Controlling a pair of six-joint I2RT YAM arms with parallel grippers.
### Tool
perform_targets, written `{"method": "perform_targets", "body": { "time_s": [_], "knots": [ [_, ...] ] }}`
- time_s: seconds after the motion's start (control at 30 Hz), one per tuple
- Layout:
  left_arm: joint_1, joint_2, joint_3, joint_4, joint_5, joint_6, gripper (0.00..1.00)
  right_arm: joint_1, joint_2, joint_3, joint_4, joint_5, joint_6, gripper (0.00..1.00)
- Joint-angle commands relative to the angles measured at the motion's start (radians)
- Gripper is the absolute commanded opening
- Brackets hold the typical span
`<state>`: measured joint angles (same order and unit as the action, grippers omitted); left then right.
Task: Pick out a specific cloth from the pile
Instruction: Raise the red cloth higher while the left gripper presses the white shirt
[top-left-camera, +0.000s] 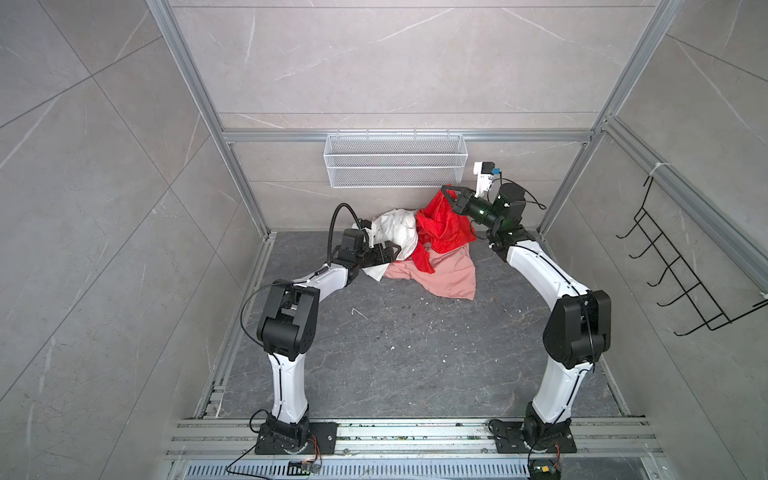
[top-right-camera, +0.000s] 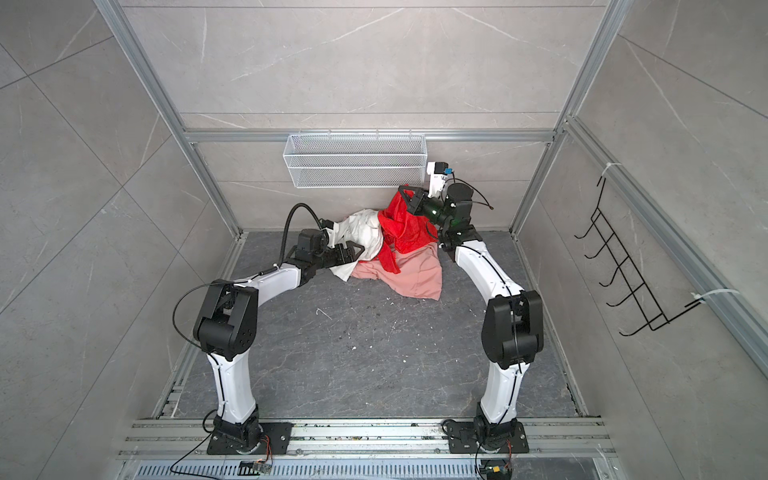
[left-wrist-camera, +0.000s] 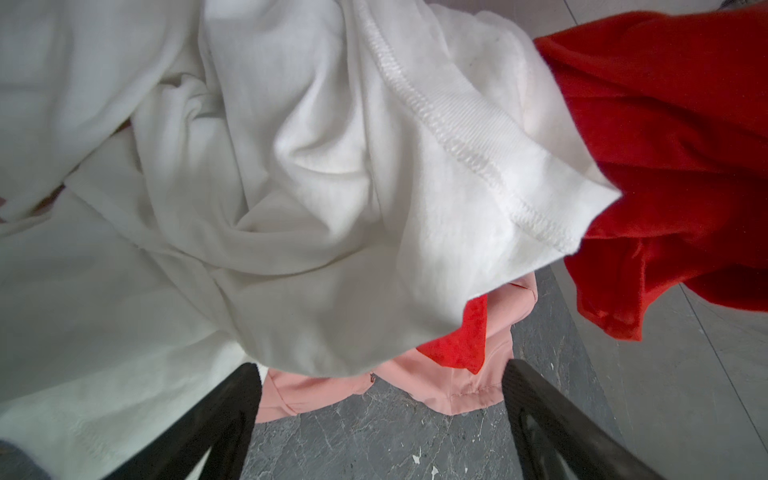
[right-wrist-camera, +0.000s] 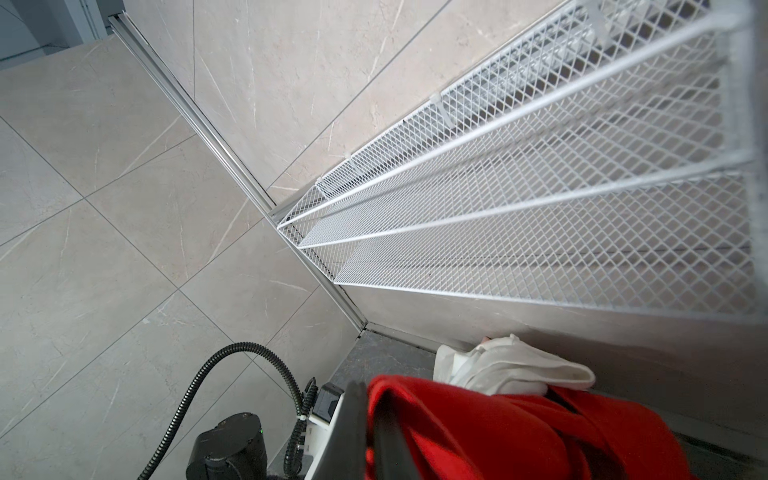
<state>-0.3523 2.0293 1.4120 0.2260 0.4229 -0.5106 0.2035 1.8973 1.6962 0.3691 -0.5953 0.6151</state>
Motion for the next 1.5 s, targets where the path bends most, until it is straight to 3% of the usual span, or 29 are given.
{"method": "perform_targets", "body": {
  "time_s": [0.0,0.83,1.47],
  "knots": [
    [-0.007,0.031,0.040,0.024,0.017,-0.016,0.94,-0.008,-0.063,0.061,0.025,-0.001,-0.027,0.00],
    [-0.008,0.153,0.209,-0.013,-0.021,-0.005,0.92,-0.012,-0.108,0.146,-0.066,0.029,-0.086,0.00],
    [0.000,0.151,0.161,0.065,-0.058,-0.014,0.92,-0.027,-0.157,0.189,-0.156,0.080,-0.158,0.00]
  ]
}}
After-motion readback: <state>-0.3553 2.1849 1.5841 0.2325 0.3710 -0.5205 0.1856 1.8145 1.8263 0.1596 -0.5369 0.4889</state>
